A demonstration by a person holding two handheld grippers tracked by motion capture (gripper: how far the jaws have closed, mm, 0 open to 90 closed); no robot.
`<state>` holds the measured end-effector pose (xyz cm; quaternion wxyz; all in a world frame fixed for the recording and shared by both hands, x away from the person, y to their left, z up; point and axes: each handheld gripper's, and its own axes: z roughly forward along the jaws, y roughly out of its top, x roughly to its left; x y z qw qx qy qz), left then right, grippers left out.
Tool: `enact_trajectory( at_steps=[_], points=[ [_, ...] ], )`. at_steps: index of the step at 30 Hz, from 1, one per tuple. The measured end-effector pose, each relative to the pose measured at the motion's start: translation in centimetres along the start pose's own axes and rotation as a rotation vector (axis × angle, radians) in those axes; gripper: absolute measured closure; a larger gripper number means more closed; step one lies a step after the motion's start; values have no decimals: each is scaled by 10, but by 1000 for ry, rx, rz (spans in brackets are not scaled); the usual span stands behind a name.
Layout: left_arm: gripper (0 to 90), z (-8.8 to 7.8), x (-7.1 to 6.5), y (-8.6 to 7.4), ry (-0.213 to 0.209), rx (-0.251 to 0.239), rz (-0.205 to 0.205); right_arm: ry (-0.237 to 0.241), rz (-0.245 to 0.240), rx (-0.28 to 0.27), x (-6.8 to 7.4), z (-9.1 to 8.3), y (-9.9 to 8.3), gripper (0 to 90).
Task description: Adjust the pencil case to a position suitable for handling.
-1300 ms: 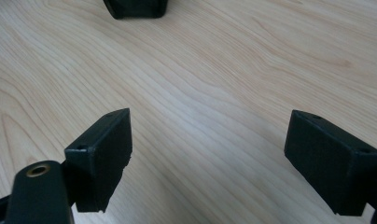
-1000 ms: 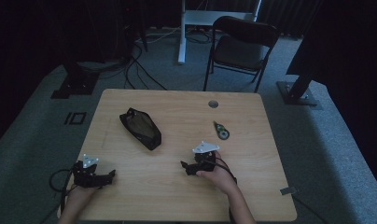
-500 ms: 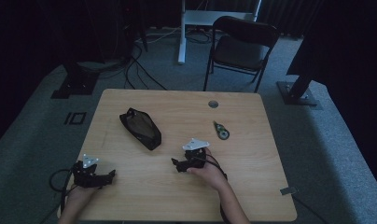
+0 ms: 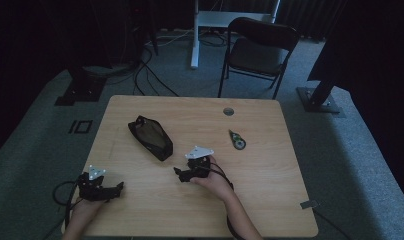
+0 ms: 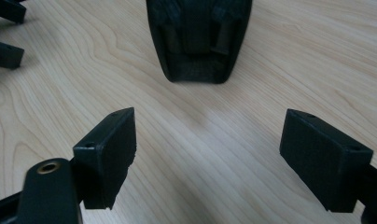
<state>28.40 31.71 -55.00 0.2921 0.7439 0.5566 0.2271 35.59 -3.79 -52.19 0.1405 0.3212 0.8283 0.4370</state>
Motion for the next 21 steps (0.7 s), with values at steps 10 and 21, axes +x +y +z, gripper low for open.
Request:
enact_trajectory(
  at_steps=[10, 21],
  points=[
    [2, 0, 0, 0, 0, 0, 0, 5, 11, -36, 7, 11, 11, 206],
    [2, 0, 0, 0, -1, -1, -1, 12, 16, -54, 12, 27, 25, 294]
  ],
)
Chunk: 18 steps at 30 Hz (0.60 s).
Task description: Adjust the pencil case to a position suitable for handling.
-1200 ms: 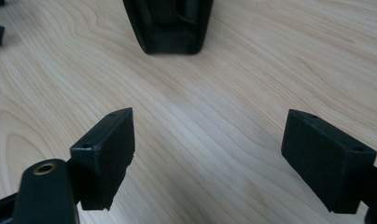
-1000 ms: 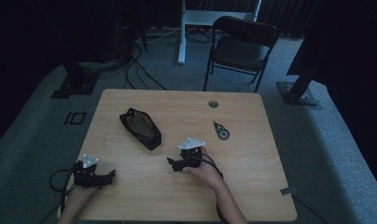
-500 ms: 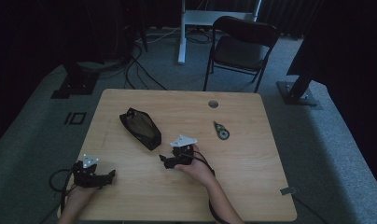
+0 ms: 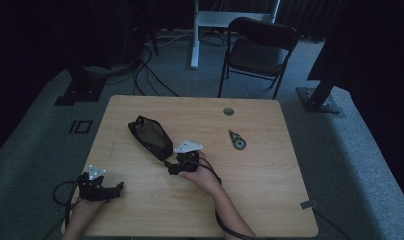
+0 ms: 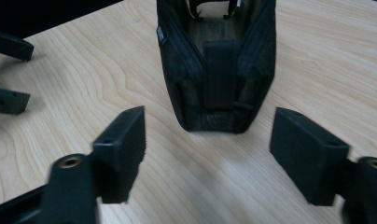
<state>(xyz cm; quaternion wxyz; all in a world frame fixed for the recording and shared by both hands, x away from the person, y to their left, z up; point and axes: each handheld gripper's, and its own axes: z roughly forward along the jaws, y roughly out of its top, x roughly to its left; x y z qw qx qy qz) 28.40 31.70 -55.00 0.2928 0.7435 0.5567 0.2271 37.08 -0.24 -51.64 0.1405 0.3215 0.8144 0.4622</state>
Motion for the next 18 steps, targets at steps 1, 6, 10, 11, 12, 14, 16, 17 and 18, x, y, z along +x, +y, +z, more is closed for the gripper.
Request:
enact_trajectory(
  at_steps=[1, 6, 10, 11, 12, 14, 16, 17, 18],
  points=[
    [2, 0, 0, 0, 0, 0, -1, 0, 4, -4, 1, 2, 1, 303],
    [2, 0, 0, 0, 0, 0, -1, -14, 9, -1, 2, 10, 3, 393],
    [2, 0, 0, 0, 0, 0, -1, -40, 13, 2, 1, 14, 8, 466],
    [2, 0, 0, 0, 0, 0, -1, -46, 14, 2, 0, 15, 8, 502],
    [2, 0, 0, 0, 0, 0, -1, -46, 15, 8, 0, 16, 9, 506],
    [2, 0, 0, 0, 0, 0, -1, -50, 18, 14, 0, 18, 9, 539],
    [2, 0, 0, 0, 0, 0, -1, -47, 18, 21, 0, 20, 9, 550],
    [2, 0, 0, 0, 0, 0, 0, -46, 22, 20, 0, 21, 9, 580],
    [2, 0, 0, 0, 0, 0, -1, -48, 19, 25, -1, 22, 9, 583]
  ],
)
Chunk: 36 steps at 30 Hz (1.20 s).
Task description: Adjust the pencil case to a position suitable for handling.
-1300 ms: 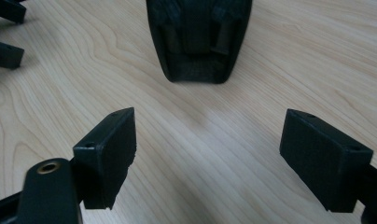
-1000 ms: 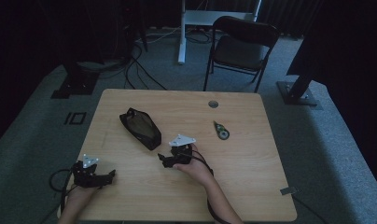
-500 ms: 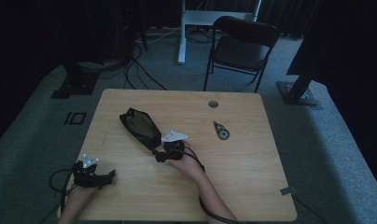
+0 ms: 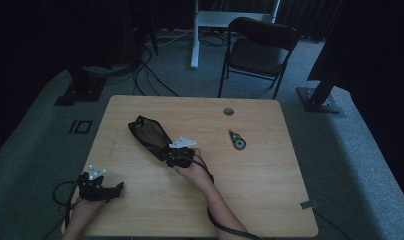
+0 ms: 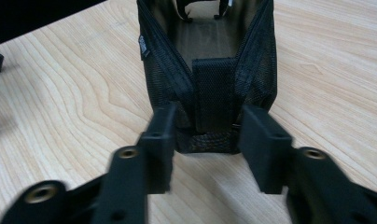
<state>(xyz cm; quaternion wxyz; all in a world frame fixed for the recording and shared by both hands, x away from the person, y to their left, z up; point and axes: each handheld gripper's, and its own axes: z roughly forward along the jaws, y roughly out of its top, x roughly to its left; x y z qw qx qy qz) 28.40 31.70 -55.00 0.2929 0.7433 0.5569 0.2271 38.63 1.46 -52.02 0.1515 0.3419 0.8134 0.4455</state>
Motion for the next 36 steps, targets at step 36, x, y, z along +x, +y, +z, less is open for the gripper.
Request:
enact_trajectory(
  at_steps=[36],
  points=[
    [2, 0, 0, 0, 0, 1, 2, 1, -21, 12, -13, -23, -15, 726]
  ],
)
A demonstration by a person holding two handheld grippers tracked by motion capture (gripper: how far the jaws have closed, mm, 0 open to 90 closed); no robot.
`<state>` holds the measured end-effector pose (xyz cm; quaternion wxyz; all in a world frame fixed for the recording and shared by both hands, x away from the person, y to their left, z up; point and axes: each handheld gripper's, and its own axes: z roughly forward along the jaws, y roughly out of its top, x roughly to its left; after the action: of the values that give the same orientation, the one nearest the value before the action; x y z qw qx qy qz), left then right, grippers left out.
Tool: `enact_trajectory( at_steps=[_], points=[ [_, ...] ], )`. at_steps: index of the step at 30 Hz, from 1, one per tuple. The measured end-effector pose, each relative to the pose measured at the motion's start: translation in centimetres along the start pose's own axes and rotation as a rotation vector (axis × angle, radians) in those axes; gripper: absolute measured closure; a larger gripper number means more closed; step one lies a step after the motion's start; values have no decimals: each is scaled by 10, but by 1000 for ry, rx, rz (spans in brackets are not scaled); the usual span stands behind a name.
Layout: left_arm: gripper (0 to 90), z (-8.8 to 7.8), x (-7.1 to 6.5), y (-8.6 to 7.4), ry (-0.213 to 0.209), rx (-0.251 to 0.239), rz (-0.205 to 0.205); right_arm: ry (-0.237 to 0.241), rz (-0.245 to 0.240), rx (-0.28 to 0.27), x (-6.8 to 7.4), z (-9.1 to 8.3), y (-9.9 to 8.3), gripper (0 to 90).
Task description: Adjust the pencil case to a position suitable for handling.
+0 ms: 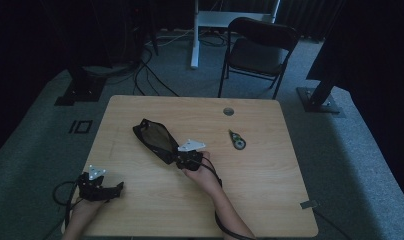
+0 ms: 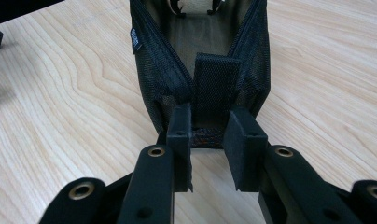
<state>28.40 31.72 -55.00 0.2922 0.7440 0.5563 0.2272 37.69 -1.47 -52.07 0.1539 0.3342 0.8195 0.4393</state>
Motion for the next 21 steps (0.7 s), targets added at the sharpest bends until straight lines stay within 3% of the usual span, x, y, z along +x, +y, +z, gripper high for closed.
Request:
enact_trajectory(
  at_steps=[21],
  points=[
    [2, 0, 0, 0, 0, 0, 0, -51, -5, 5, -18, -40, -27, 727]
  ],
)
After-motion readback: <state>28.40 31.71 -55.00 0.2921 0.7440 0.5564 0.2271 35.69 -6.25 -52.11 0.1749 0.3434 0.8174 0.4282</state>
